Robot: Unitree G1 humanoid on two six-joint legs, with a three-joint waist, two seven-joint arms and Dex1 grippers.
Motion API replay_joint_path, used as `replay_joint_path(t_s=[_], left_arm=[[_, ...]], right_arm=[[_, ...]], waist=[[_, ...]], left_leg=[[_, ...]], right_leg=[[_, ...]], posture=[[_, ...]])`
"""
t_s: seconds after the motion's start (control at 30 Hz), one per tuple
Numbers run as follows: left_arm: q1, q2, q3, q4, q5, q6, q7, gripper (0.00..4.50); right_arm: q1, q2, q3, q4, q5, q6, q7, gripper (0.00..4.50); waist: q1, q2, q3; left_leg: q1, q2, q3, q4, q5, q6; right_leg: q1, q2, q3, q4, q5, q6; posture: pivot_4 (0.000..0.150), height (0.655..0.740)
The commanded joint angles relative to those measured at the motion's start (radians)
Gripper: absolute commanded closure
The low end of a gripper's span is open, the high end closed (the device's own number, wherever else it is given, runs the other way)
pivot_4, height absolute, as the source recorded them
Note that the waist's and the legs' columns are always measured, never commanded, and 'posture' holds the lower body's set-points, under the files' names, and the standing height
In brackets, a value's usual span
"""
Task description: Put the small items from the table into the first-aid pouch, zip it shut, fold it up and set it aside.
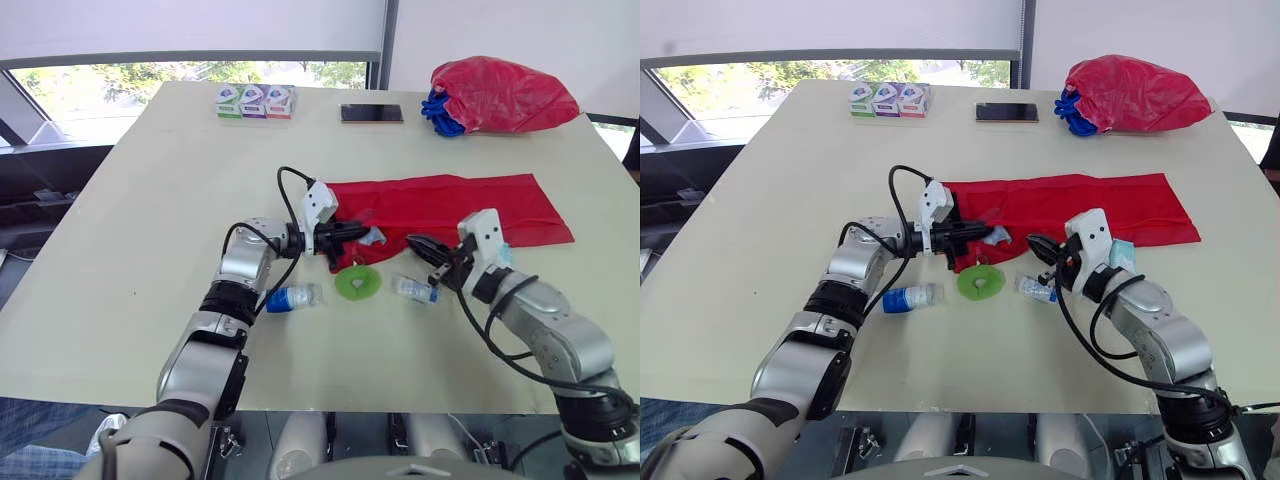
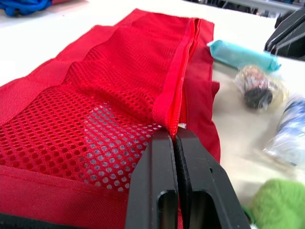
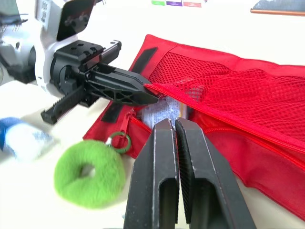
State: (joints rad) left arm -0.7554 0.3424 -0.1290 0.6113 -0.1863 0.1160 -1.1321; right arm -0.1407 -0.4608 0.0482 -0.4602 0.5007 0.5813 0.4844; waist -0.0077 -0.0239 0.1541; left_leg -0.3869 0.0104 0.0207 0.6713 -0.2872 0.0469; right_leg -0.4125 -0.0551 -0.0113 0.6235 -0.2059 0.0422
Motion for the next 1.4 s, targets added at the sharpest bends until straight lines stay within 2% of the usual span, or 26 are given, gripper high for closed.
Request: replay_joint_path(t_s=[0.03, 0.27, 0.3, 0.33, 0.4, 0.43, 0.5, 0.53, 0.57, 0.63, 0.67, 0.77, 0.87, 0.97, 1.07, 1.1, 1.13, 1.27, 1.4], left_arm=[[-0.012, 0.039, 0.013, 0.008, 0.018, -0.047, -0.010, 4.50], [-0.008, 0.113, 0.039, 0.052, 0.029, -0.076, -0.013, 4.50], [-0.007, 0.128, 0.041, 0.063, 0.032, -0.083, -0.014, 4.50], [-0.007, 0.141, 0.041, 0.073, 0.036, -0.093, -0.016, 4.50], [-0.006, 0.175, 0.047, 0.100, 0.042, -0.112, -0.021, 4.50], [-0.008, 0.189, 0.050, 0.114, 0.044, -0.119, -0.022, 4.50], [-0.014, 0.219, 0.053, 0.146, 0.053, -0.143, -0.023, 4.50], [-0.017, 0.233, 0.056, 0.162, 0.056, -0.152, -0.025, 4.50], [-0.023, 0.250, 0.061, 0.186, 0.062, -0.162, -0.023, 4.50], [-0.038, 0.272, 0.066, 0.229, 0.072, -0.176, -0.022, 4.50], [-0.046, 0.278, 0.065, 0.250, 0.078, -0.187, -0.021, 4.50], [-0.088, 0.282, 0.071, 0.318, 0.095, -0.226, 0.009, 4.50], [-0.135, 0.280, 0.071, 0.369, 0.108, -0.253, 0.019, 3.62], [-0.163, 0.269, 0.079, 0.381, 0.106, -0.286, 0.013, 2.00], [-0.174, 0.250, 0.089, 0.352, 0.083, -0.295, -0.015, 0.56], [-0.175, 0.241, 0.090, 0.329, 0.070, -0.281, -0.036, 0.24], [-0.175, 0.233, 0.090, 0.307, 0.063, -0.268, -0.054, 0.04], [-0.180, 0.193, 0.063, 0.246, 0.084, -0.252, -0.078, 0.04], [-0.219, 0.129, 0.004, 0.279, 0.169, -0.317, -0.014, 0.04]], right_arm=[[0.072, -0.077, -0.105, -0.103, 0.003, -0.089, 0.085, 4.49], [0.260, -0.180, -0.315, -0.181, 0.093, -0.155, 0.221, 4.49], [0.283, -0.190, -0.347, -0.186, 0.111, -0.157, 0.238, 4.09], [0.300, -0.197, -0.372, -0.189, 0.125, -0.157, 0.252, 3.99], [0.345, -0.208, -0.439, -0.202, 0.171, -0.150, 0.277, 3.27], [0.365, -0.212, -0.469, -0.206, 0.190, -0.149, 0.289, 2.70], [0.406, -0.219, -0.525, -0.213, 0.218, -0.153, 0.311, 1.89], [0.426, -0.221, -0.553, -0.218, 0.233, -0.154, 0.321, 1.21], [0.448, -0.221, -0.592, -0.225, 0.257, -0.150, 0.328, 1.13], [0.475, -0.223, -0.642, -0.236, 0.292, -0.144, 0.335, 0.24], [0.482, -0.225, -0.657, -0.241, 0.302, -0.143, 0.335, 0.05], [0.488, -0.235, -0.674, -0.251, 0.319, -0.140, 0.331, 0.05], [0.484, -0.242, -0.670, -0.257, 0.323, -0.138, 0.328, 0.00], [0.480, -0.245, -0.664, -0.266, 0.326, -0.137, 0.320, 0.00], [0.478, -0.244, -0.660, -0.274, 0.329, -0.137, 0.310, 0.00], [0.478, -0.244, -0.658, -0.280, 0.331, -0.136, 0.306, 0.00], [0.477, -0.243, -0.655, -0.286, 0.336, -0.135, 0.301, 0.00], [0.469, -0.243, -0.649, -0.304, 0.349, -0.131, 0.281, 0.00], [0.470, -0.242, -0.644, -0.307, 0.337, -0.135, 0.267, 0.00]], waist=[[0.000, 0.000, 0.000], [-0.003, -0.001, 0.000], [-0.004, -0.001, 0.000], [-0.004, -0.001, 0.000], [-0.005, -0.001, 0.000], [-0.004, -0.001, 0.000], [-0.004, -0.001, 0.000], [-0.004, -0.001, 0.000], [-0.004, -0.001, 0.000], [-0.002, -0.001, 0.000], [-0.002, -0.002, 0.000], [-0.003, -0.003, 0.000], [0.000, -0.003, 0.000], [0.004, -0.004, 0.000], [0.012, -0.004, 0.000], [0.016, -0.004, 0.000], [0.018, -0.004, 0.000], [0.024, -0.004, 0.000], [0.025, -0.004, 0.001]], left_leg=[[0.000, 0.000, 0.000, 0.000, 0.000, 0.000], [0.001, 0.001, 0.000, 0.000, 0.000, 0.000], [0.002, 0.001, 0.001, 0.000, 0.000, 0.000], [0.002, 0.001, 0.001, 0.000, 0.000, 0.000], [0.003, 0.001, 0.002, 0.000, 0.000, 0.000], [0.003, 0.002, 0.002, 0.000, 0.000, 0.000], [0.003, 0.002, 0.002, 0.000, 0.000, 0.000], [0.003, 0.002, 0.002, 0.000, 0.000, 0.000], [0.003, 0.002, 0.002, 0.000, 0.000, 0.000], [0.003, 0.002, 0.002, 0.001, 0.000, 0.000], [0.003, 0.002, 0.002, 0.001, 0.000, 0.000], [0.004, 0.002, 0.003, 0.001, 0.000, 0.000], [0.003, 0.002, 0.003, 0.002, 0.000, 0.000], [0.003, 0.002, 0.003, 0.002, 0.000, 0.000], [0.002, 0.002, 0.003, 0.002, 0.000, 0.000], [0.002, 0.002, 0.003, 0.002, 0.000, 0.000], [0.002, 0.001, 0.003, 0.002, 0.000, 0.000], [0.001, 0.001, 0.002, 0.003, 0.000, 0.000], [0.000, 0.000, 0.001, 0.005, 0.000, 0.000]], right_leg=[[0.000, 0.000, 0.000, -0.001, 0.000, 0.000], [0.001, 0.001, 0.000, 0.000, 0.000, 0.000], [0.001, 0.001, 0.001, 0.000, 0.000, 0.000], [0.001, 0.001, 0.001, 0.001, 0.000, 0.000], [0.001, 0.001, 0.002, 0.001, 0.000, 0.000], [0.001, 0.001, 0.002, 0.001, 0.000, 0.000], [0.001, 0.001, 0.002, 0.001, 0.000, 0.000], [0.001, 0.001, 0.002, 0.001, 0.000, 0.000], [0.001, 0.001, 0.002, 0.001, 0.000, 0.000], [0.001, 0.001, 0.002, 0.002, 0.000, 0.000], [0.001, 0.001, 0.002, 0.002, 0.000, 0.000], [0.001, 0.001, 0.003, 0.002, 0.000, 0.000], [0.001, 0.001, 0.002, 0.002, -0.001, 0.002], [0.001, 0.001, 0.002, 0.002, -0.001, 0.002], [0.001, 0.001, 0.002, 0.002, 0.000, 0.000], [0.001, 0.001, 0.002, 0.001, 0.000, 0.000], [0.001, 0.001, 0.002, 0.001, 0.000, 0.000], [0.001, 0.001, 0.001, 0.001, 0.000, 0.000], [0.002, 0.001, 0.002, 0.002, 0.000, 0.000]], posture=[[0.150, 0.7400], [0.150, 0.7400], [0.150, 0.7400], [0.150, 0.7400], [0.150, 0.7400], [0.150, 0.7400], [0.150, 0.7400], [0.150, 0.7400], [0.150, 0.7400], [0.150, 0.7400], [0.150, 0.7400], [0.150, 0.7400], [0.150, 0.7400], [0.150, 0.7400], [0.150, 0.7400], [0.150, 0.7400], [0.150, 0.7400], [0.150, 0.7400], [0.150, 0.7400]])
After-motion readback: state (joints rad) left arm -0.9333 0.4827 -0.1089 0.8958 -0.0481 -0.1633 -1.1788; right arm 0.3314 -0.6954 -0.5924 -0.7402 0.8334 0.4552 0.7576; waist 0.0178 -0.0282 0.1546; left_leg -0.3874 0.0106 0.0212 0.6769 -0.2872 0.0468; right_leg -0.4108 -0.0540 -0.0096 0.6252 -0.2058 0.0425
